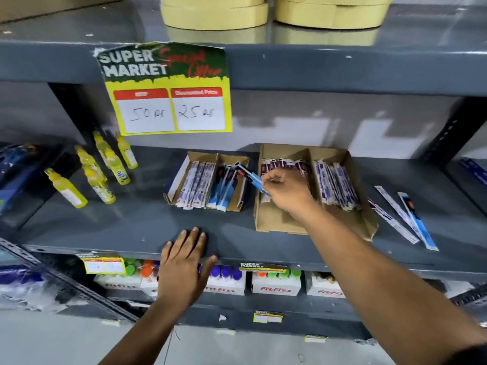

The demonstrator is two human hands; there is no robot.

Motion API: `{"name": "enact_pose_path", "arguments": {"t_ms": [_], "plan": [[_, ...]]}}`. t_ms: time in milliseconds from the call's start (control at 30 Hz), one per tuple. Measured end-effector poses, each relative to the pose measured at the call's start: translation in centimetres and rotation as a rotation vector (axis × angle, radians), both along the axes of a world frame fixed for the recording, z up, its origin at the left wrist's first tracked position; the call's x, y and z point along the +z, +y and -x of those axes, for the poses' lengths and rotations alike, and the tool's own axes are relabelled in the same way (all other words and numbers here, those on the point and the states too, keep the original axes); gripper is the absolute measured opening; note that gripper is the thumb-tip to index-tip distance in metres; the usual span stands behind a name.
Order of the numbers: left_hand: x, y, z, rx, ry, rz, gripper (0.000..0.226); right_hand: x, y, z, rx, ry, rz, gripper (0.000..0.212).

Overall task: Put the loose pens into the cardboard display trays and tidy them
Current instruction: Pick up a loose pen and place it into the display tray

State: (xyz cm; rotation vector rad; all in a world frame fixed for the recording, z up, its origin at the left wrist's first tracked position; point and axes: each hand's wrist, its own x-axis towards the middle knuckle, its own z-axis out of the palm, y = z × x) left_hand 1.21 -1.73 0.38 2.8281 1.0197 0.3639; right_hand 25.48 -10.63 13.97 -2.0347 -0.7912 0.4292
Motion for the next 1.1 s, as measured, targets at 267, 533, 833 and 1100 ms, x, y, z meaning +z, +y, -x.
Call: {"name": "enact_pose_path", "arguments": {"t_ms": [267, 533, 833, 1100], "plan": [[-0.7, 1.0, 0.9, -0.100, 0.017, -0.011, 0.061, -1.4, 6.6, 2.1, -0.208, -0.283, 0.384, 0.032], [-1.1, 1.3, 1.2, -0.164, -0.051, -0.028, 0.061, -2.6, 9.8, 4.8, -0.068, -0.567, 0.722, 0.028], [-1.1, 1.9, 1.5, -0.190, -0.005, -0.016, 0.062, -3.8, 10.7, 6.3, -0.074, -0.636, 0.760, 0.025], [-1.1, 2.2, 1.6, -0.200, 0.011, 0.003, 0.062, -3.8, 10.8, 6.8, -0.020, -0.735, 0.913, 0.038]]}}
